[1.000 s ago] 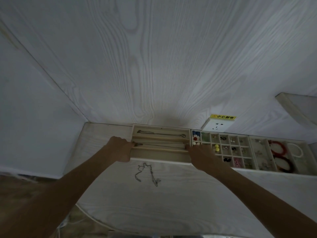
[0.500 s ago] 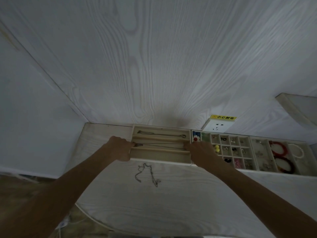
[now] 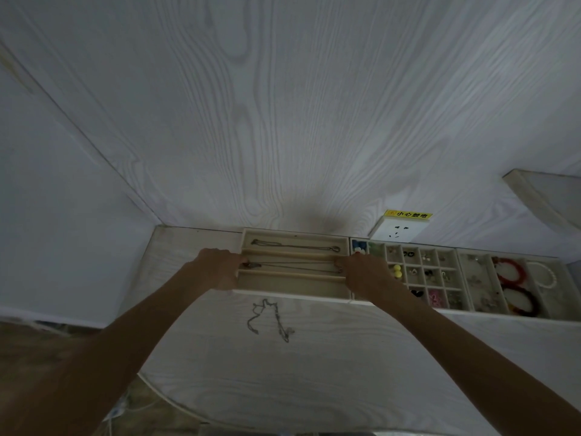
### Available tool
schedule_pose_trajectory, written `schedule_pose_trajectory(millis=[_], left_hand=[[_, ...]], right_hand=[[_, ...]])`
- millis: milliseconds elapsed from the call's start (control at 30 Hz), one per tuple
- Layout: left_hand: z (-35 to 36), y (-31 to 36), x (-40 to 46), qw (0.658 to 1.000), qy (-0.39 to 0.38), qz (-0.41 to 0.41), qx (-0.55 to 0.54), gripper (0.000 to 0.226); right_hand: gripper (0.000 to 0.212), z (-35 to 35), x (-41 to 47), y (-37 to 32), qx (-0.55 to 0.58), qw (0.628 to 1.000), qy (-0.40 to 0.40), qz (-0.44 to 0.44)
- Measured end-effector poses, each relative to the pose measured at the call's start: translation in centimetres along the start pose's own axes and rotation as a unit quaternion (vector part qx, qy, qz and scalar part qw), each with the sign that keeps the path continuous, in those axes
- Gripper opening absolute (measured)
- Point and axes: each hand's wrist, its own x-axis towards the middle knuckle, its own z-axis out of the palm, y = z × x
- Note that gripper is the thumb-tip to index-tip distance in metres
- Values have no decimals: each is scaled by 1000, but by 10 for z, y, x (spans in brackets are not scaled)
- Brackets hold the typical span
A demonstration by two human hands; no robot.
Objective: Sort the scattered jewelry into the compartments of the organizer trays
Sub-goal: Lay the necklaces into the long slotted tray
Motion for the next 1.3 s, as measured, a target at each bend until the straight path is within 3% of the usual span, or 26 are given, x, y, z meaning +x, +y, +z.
schedule_pose_trajectory(millis=[300, 900, 1100, 1200, 1300], left_hand=[[14, -9, 3, 996, 42, -10, -77, 59], [15, -6, 0, 995, 86, -14, -56, 62], [21, -14, -37, 959, 227, -47, -162, 31], [40, -7, -53, 950, 228, -66, -202, 14], [69, 3, -58, 949, 183, -76, -244, 6]], right_hand=[[41, 3, -1, 3, 24, 1000, -3, 4], [39, -5, -10, 1, 33, 999, 14, 8], [34, -27, -51, -15, 140, 981, 119, -64], [32, -4, -67, -30, 183, 971, 93, -122], [34, 28, -70, -41, 187, 969, 43, -159]])
